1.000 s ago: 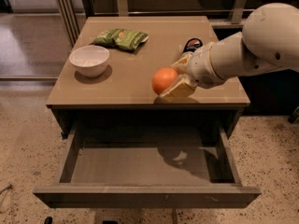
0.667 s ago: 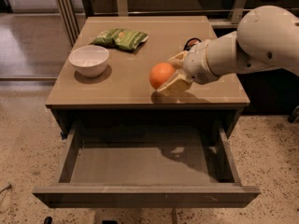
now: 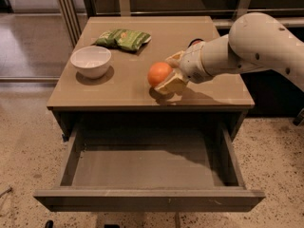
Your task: Pick orange from top drawer and place on counter
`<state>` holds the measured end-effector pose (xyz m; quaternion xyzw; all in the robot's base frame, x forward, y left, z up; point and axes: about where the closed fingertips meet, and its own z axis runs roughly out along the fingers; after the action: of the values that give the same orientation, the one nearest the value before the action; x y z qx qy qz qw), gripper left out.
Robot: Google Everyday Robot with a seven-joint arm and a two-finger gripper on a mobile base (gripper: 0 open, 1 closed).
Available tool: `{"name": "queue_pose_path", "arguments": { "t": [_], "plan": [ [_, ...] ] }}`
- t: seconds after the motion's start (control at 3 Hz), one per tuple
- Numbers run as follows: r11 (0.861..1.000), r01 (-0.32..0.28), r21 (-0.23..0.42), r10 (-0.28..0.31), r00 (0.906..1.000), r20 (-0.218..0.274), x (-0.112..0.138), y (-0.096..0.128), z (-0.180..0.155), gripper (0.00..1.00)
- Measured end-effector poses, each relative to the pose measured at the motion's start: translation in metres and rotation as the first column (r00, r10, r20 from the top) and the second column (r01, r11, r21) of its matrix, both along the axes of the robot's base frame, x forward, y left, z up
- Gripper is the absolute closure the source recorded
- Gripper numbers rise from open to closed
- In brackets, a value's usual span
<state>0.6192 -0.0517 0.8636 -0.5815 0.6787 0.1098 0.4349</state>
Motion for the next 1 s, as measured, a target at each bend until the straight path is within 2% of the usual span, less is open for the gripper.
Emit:
{"name": "queue_pose_path", "arguments": {
  "t": [0.67, 1.0],
  "plan": [
    [1.0, 0.008, -0.003, -0.008, 0.9995, -0.032, 0.022, 0.0021, -0.0208, 1.0],
    [1.0, 0.008, -0.003, -0.008, 0.9995, -0.032, 0.0221, 0.0021, -0.0209, 0.81]
  ]
}}
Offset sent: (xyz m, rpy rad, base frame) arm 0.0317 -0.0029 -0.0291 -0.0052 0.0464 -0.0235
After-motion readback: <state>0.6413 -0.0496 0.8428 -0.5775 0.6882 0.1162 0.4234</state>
